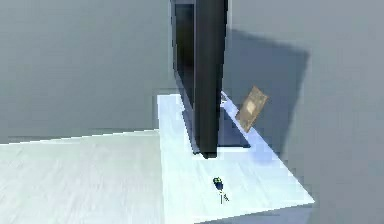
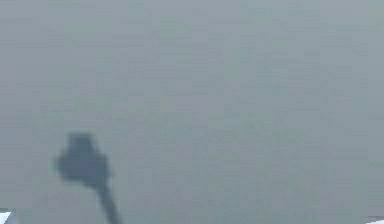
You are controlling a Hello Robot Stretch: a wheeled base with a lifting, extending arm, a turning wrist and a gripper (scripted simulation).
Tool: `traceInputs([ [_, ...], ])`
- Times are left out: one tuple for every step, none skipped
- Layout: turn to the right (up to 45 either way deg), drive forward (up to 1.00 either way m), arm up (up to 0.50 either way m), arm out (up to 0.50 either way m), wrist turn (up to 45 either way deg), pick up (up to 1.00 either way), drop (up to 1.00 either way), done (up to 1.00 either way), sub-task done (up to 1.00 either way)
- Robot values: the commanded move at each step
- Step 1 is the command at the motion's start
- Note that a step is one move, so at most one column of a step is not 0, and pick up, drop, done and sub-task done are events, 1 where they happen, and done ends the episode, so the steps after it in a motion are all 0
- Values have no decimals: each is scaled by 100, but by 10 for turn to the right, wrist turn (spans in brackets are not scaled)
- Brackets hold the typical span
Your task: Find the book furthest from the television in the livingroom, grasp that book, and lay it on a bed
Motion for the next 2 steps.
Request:
traceInputs([
  [-450,0,0,0,0,0,0,0,0],
  [-450,0,0,0,0,0,0,0,0],
])
